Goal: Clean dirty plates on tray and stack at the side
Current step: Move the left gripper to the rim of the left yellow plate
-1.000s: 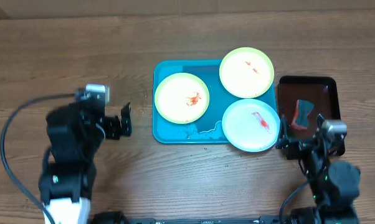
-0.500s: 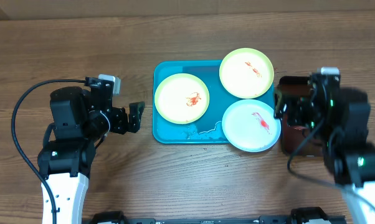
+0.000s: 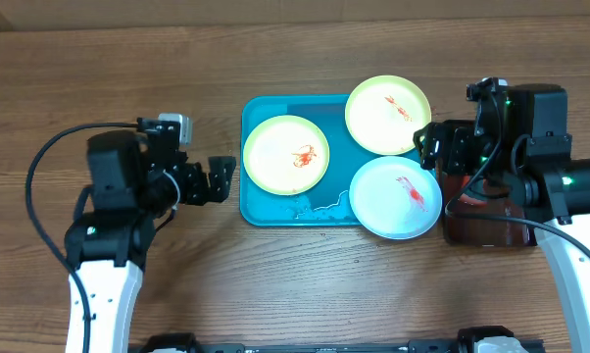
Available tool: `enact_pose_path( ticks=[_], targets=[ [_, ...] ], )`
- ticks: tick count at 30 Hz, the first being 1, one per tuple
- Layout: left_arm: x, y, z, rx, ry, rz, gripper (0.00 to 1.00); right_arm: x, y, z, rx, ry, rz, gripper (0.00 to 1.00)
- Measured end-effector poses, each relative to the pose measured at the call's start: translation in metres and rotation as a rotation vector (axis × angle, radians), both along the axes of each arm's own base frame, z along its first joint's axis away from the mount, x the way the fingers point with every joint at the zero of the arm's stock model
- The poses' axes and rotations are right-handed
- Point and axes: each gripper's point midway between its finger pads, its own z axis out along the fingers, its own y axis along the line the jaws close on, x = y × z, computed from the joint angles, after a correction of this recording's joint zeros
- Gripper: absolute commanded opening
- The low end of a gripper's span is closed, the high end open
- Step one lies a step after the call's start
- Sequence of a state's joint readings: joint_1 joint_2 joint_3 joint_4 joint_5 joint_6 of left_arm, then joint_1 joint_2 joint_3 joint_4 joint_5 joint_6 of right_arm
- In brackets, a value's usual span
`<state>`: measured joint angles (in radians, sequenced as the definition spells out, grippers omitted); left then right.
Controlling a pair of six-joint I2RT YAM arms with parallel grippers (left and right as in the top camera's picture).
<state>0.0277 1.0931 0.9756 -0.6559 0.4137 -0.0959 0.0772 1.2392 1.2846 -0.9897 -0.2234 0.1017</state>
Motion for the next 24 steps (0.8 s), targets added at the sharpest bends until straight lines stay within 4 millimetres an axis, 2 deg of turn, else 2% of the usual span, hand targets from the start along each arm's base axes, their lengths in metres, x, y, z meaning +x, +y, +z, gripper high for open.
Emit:
enact_pose_path(
  ticks=[4,12,14,15,16,17,18,19,20,23,24],
  targets=[
    [0.005,-0.006,-0.004,0.014,0.1,0.072,1.0,-0.001,-0.016,0.001,0.026,0.023,-0.069,0.95],
    [0.011,-0.018,-0.017,0.109,0.425,0.292,1.0,-0.007,-0.08,0.014,0.068,0.125,-0.319,0.86],
    [0.019,-0.022,-0.023,0.13,0.478,0.332,1.0,-0.006,-0.093,0.014,0.076,0.144,-0.364,0.84],
    [0.024,-0.026,-0.028,0.133,0.495,0.341,1.0,-0.005,-0.098,0.013,0.077,0.155,-0.381,0.84],
    [0.029,-0.031,-0.034,0.13,0.511,0.346,0.96,-0.005,-0.103,0.01,0.081,0.17,-0.398,0.84],
    [0.034,-0.037,-0.042,0.122,0.528,0.347,0.81,-0.005,-0.106,0.006,0.083,0.187,-0.409,0.83],
    [0.037,-0.042,-0.049,0.116,0.544,0.342,0.79,-0.005,-0.109,0.0,0.086,0.214,-0.421,0.83],
    [0.04,-0.048,-0.058,0.109,0.565,0.336,0.83,-0.005,-0.111,-0.004,0.086,0.227,-0.426,0.83],
    [0.042,-0.053,-0.066,0.1,0.588,0.327,1.0,-0.003,-0.112,-0.007,0.085,0.238,-0.43,0.83],
    [0.045,-0.064,-0.089,0.084,0.656,0.313,0.97,0.0,-0.113,-0.015,0.087,0.263,-0.43,0.83],
    [0.044,-0.066,-0.096,0.084,0.678,0.308,0.9,0.001,-0.113,-0.017,0.087,0.269,-0.43,0.83]
  ],
)
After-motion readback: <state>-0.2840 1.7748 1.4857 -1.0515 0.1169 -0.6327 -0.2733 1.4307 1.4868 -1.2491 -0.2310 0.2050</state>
